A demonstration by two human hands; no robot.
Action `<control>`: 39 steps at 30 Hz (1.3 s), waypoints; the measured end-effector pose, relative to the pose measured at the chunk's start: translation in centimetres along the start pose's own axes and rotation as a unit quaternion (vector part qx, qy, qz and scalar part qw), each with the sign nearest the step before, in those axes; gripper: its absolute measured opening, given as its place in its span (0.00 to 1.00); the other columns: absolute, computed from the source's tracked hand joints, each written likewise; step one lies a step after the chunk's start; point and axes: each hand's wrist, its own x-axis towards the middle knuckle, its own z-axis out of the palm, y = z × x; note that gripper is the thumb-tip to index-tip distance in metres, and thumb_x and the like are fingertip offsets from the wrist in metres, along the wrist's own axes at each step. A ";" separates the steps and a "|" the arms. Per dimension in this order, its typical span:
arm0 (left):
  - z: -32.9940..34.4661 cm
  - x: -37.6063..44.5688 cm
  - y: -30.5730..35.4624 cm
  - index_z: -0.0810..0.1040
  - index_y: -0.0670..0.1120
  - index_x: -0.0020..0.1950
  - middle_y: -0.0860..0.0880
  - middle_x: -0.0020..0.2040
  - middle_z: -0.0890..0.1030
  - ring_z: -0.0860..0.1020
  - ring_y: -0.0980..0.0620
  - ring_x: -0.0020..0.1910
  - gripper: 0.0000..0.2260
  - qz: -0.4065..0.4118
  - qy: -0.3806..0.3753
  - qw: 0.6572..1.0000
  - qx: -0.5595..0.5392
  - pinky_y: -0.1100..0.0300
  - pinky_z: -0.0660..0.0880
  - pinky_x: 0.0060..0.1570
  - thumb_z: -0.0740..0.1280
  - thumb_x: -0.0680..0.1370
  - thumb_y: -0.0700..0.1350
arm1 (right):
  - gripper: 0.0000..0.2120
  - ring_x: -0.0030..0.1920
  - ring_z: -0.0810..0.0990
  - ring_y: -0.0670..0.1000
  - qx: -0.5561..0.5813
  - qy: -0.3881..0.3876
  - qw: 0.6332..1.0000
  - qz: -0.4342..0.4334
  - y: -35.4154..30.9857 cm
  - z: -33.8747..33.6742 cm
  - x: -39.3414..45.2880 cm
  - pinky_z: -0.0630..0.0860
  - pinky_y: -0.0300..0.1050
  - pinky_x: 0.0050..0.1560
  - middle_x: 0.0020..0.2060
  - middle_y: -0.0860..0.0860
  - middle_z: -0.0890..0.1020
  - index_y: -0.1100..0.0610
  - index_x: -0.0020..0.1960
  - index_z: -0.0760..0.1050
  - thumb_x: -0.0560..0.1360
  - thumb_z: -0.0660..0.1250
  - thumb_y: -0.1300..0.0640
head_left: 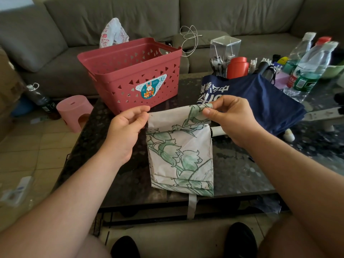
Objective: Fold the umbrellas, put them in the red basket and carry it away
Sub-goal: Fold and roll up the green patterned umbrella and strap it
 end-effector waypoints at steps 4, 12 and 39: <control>-0.2 -0.2 0.1 0.86 0.49 0.58 0.55 0.52 0.87 0.83 0.61 0.54 0.07 0.050 -0.018 0.998 0.043 0.67 0.78 0.54 0.70 0.82 0.43 | 0.09 0.40 0.87 0.51 0.022 -0.001 1.000 0.011 -0.5 0.0 -0.2 0.82 0.63 0.54 0.36 0.51 0.87 0.59 0.40 0.78 0.74 0.76 0.68; -0.7 0.0 0.3 0.86 0.54 0.54 0.47 0.48 0.84 0.80 0.58 0.45 0.15 0.092 -0.031 0.987 0.131 0.64 0.81 0.51 0.79 0.74 0.36 | 0.09 0.44 0.88 0.54 0.013 -0.019 1.000 -0.003 0.0 -0.3 0.0 0.84 0.51 0.51 0.42 0.53 0.88 0.61 0.40 0.80 0.68 0.79 0.61; -0.5 0.1 0.1 0.84 0.51 0.48 0.59 0.42 0.85 0.81 0.62 0.46 0.08 0.085 -0.035 0.991 0.093 0.67 0.77 0.51 0.71 0.81 0.38 | 0.36 0.61 0.82 0.50 -0.173 -0.120 0.976 -0.052 0.6 -0.7 0.0 0.80 0.56 0.64 0.58 0.44 0.83 0.37 0.67 0.74 0.64 0.85 0.51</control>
